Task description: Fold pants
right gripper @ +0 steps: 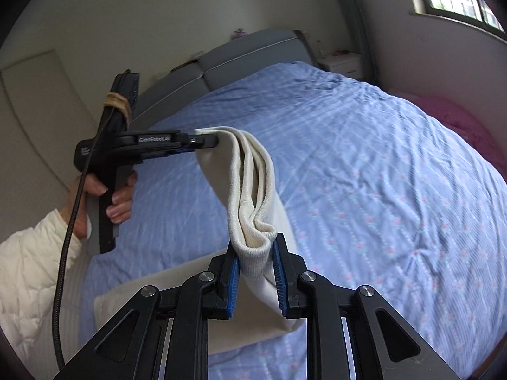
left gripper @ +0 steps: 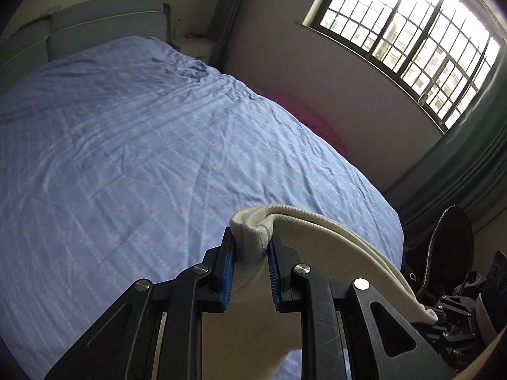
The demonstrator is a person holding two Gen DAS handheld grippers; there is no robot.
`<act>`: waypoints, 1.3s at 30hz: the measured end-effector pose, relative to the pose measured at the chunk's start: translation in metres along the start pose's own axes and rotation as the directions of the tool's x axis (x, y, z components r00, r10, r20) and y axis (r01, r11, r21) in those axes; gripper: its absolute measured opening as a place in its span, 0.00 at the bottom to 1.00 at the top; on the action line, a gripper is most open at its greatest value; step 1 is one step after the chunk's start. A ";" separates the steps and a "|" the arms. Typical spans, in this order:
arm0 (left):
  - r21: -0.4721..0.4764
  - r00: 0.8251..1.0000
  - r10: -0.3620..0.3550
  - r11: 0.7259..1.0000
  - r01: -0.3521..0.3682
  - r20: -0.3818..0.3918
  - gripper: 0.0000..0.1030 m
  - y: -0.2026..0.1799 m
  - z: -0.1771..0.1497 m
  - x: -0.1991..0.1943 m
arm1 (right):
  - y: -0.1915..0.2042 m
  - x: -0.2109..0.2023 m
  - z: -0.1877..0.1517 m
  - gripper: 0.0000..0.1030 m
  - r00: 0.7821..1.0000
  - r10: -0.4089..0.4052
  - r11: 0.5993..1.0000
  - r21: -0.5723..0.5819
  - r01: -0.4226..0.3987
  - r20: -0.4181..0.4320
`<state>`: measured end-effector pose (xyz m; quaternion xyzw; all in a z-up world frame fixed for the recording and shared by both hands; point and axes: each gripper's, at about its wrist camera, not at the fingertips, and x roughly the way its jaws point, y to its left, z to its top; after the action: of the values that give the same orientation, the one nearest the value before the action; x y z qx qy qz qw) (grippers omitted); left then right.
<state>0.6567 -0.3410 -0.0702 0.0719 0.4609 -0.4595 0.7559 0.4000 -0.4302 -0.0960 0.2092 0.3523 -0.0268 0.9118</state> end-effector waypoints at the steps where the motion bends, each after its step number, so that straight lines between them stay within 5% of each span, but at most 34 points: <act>1: -0.012 1.000 -0.003 1.000 0.003 0.005 0.19 0.010 -0.010 -0.006 | 0.014 0.004 -0.006 0.20 1.000 0.001 1.000 -0.014 -0.001 -0.011; 12: -0.133 1.000 0.005 0.991 -0.006 -0.010 0.19 0.122 -0.133 -0.041 | 0.135 0.077 -0.098 0.20 0.977 0.031 0.991 -0.123 -0.058 -0.211; 18: -0.186 0.998 0.018 0.982 -0.030 -0.068 0.21 0.164 -0.191 -0.035 | 0.164 0.122 -0.146 0.20 0.938 0.008 0.983 -0.172 -0.071 -0.346; 23: -0.234 0.990 0.100 0.964 -0.122 -0.103 0.22 0.200 -0.232 -0.039 | 0.173 0.157 -0.170 0.20 0.897 -0.012 0.978 -0.194 -0.082 -0.442; 25: -0.264 0.985 0.141 0.951 -0.163 -0.100 0.35 0.213 -0.243 -0.049 | 0.175 0.171 -0.180 0.20 0.877 -0.015 0.975 -0.201 -0.093 -0.480; 29: -0.301 0.961 0.238 0.914 -0.271 -0.142 0.47 0.229 -0.274 -0.070 | 0.179 0.191 -0.202 0.27 0.810 0.010 0.976 -0.171 -0.136 -0.586; 30: -0.305 0.957 0.245 0.909 -0.283 -0.157 0.48 0.229 -0.282 -0.073 | 0.180 0.193 -0.208 0.28 0.783 0.046 0.975 -0.143 -0.171 -0.621; 32: -0.317 0.955 0.240 0.905 -0.284 -0.171 0.50 0.228 -0.296 -0.075 | 0.184 0.189 -0.224 0.28 0.693 0.174 0.959 -0.040 -0.281 -0.699; 33: -0.319 0.956 0.232 0.906 -0.280 -0.180 0.51 0.225 -0.301 -0.075 | 0.185 0.186 -0.226 0.28 0.679 0.191 0.952 -0.035 -0.305 -0.709; 39: -0.403 0.989 0.074 0.907 -0.119 -0.127 0.57 0.203 -0.311 -0.068 | 0.157 0.170 -0.199 0.28 0.810 0.098 0.974 -0.113 -0.199 -0.579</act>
<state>0.6042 -0.0174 -0.2578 -0.0404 0.5831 -0.3101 0.7498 0.4333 -0.1905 -0.2820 0.1572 0.5917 0.1381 0.7785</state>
